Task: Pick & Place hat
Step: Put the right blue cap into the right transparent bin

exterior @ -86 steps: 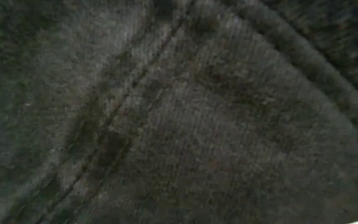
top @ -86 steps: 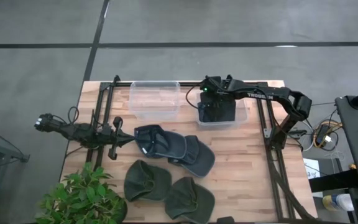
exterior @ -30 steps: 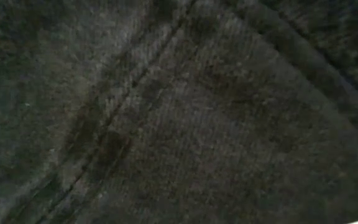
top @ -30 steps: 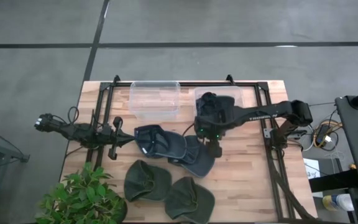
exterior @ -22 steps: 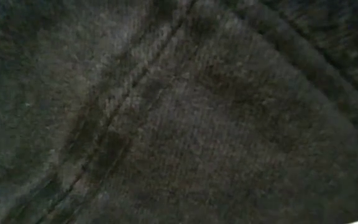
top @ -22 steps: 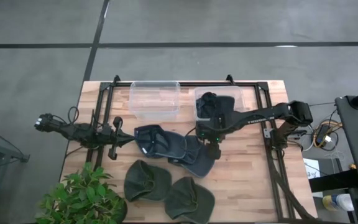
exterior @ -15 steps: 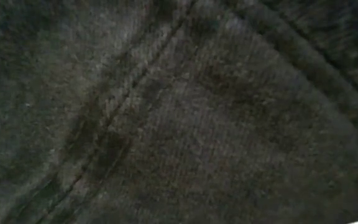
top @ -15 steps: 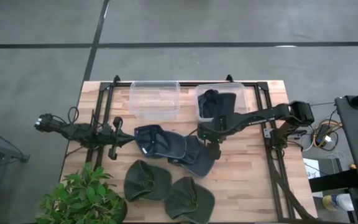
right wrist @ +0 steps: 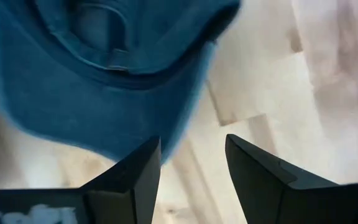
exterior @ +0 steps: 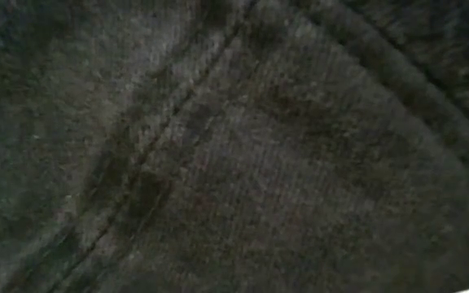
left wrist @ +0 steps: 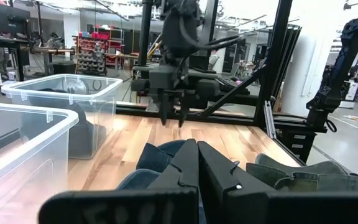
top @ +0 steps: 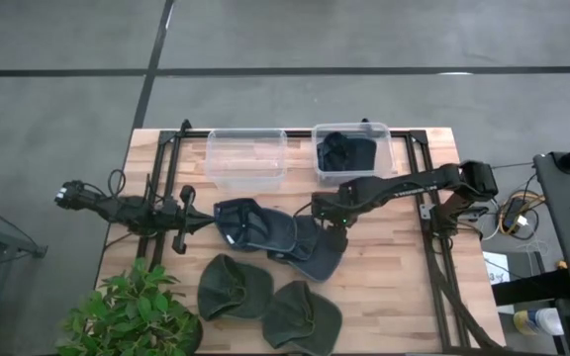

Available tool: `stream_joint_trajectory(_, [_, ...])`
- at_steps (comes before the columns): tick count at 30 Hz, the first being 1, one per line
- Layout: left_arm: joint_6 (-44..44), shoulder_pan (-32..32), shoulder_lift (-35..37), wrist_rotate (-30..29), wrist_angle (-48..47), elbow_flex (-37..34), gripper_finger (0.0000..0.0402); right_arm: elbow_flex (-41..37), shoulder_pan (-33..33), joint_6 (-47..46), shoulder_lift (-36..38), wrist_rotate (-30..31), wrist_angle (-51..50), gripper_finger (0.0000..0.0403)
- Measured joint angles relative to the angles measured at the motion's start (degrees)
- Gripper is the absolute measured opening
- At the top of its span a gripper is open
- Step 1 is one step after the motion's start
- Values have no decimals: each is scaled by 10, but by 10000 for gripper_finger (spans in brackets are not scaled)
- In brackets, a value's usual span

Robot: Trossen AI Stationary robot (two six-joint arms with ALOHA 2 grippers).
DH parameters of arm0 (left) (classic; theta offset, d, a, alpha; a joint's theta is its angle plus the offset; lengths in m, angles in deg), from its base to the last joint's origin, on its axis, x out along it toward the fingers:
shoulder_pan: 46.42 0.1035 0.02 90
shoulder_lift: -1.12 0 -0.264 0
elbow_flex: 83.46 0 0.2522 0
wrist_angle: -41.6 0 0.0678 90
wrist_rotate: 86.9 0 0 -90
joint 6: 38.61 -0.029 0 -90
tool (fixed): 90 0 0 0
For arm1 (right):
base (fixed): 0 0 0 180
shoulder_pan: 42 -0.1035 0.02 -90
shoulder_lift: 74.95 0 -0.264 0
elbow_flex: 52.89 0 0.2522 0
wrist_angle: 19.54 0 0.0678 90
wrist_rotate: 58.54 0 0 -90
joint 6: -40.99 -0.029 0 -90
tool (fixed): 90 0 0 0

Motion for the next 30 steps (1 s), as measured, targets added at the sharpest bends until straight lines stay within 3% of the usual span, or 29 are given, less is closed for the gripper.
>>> stream_joint_trajectory(7, [0,0,0,0,0,0,0,0,-50,-55,1,-11,4,176])
stream_joint_trajectory(14, [0,0,0,0,0,0,0,-41,-82,-128,1,104,6,176])
stream_joint_trajectory(30, [0,0,0,0,0,0,0,-134,-82,-135,1,106,123,171])
